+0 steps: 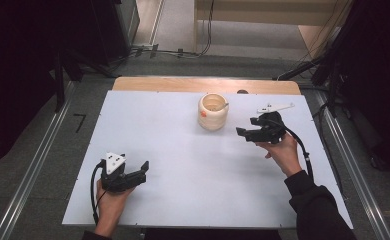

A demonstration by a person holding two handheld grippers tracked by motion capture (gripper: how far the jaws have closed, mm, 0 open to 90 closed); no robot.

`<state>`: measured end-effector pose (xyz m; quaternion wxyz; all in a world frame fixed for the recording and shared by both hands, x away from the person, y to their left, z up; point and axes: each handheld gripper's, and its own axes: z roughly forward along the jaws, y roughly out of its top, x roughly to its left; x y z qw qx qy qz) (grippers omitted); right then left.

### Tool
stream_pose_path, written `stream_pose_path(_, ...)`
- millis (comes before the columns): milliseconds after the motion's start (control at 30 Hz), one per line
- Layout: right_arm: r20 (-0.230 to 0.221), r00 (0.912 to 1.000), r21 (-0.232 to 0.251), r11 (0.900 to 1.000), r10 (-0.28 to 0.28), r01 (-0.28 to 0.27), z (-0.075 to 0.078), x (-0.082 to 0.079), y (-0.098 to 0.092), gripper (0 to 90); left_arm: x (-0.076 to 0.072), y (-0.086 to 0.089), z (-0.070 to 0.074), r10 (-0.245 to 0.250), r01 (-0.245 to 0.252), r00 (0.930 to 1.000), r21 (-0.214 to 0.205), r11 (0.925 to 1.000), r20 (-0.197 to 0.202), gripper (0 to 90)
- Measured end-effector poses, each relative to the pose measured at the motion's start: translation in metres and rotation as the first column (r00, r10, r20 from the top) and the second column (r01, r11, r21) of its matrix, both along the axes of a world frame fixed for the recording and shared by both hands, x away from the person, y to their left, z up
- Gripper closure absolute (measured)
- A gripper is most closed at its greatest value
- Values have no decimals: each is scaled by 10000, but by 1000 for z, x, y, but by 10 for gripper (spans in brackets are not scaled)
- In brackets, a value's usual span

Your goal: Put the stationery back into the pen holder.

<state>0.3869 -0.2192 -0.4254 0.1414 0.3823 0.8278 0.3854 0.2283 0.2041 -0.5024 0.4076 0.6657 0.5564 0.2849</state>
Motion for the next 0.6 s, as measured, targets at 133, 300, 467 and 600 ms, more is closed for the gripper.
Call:
stream_pose_path(133, -40, 10000, -3, 10000, -49, 49, -3, -3, -4, 264, 0, 0, 0, 4, -4, 10000, 4, 10000, -1, 150)
stream_pose_path(300, -48, 9999, 10, 9999, -159, 159, -6, -6, -10, 264, 0, 0, 0, 9, -9, 10000, 13, 10000, -9, 150)
stream_pose_path(467, -60, 9998, -15, 9998, -200, 200, -7, -9, -14, 264, 0, 0, 0, 5, -5, 10000, 27, 10000, -15, 150)
stream_pose_path(600, -31, 9998, 18, 9998, -206, 206, -8, -12, -17, 264, 0, 0, 0, 15, -14, 10000, 38, 10000, -14, 150)
